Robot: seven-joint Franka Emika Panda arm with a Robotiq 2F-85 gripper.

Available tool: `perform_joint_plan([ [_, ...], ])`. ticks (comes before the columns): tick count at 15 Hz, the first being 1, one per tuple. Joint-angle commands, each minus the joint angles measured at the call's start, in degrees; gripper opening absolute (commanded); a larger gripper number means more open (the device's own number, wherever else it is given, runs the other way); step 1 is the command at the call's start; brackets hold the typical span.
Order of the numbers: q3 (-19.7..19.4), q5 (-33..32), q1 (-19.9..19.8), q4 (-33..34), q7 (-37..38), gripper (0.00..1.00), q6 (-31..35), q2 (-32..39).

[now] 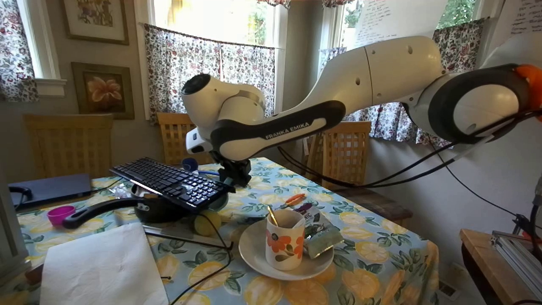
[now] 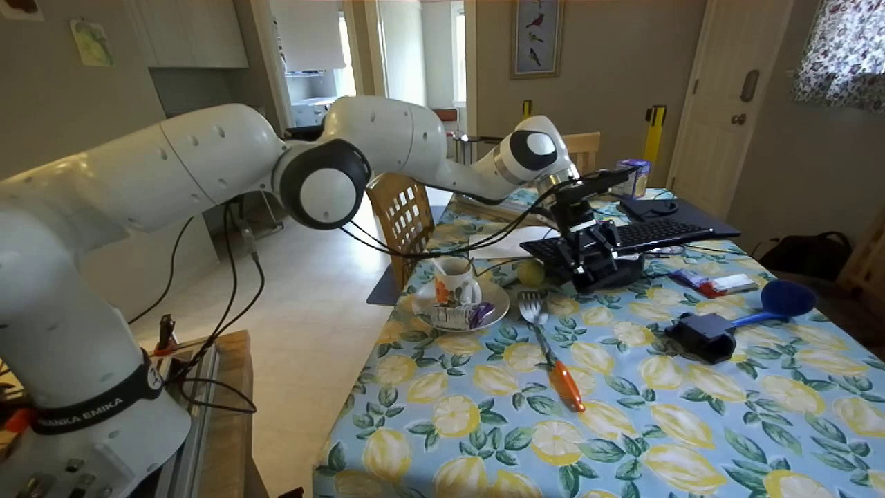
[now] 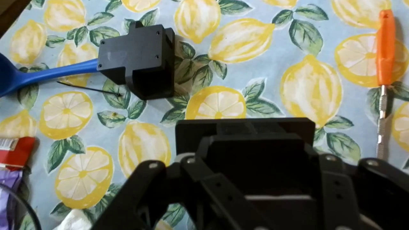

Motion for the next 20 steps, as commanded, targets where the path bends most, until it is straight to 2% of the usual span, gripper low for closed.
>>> perform_joint_plan([
  [1, -1.0, -2.3, 2.4, -4.8, 4.5, 0.34, 2.6, -2.4],
  [7, -2.5, -3.6, 4.2, -14.2, 11.3, 0.34, 2.6, -6.3],
  [15, -1.5, -5.5, 3.5, -33.5, 10.1, 0.34, 19.1, -15.5],
  [20, -1.8, -9.5, 3.3, -44.6, 8.2, 0.34, 28.7, -21.3],
])
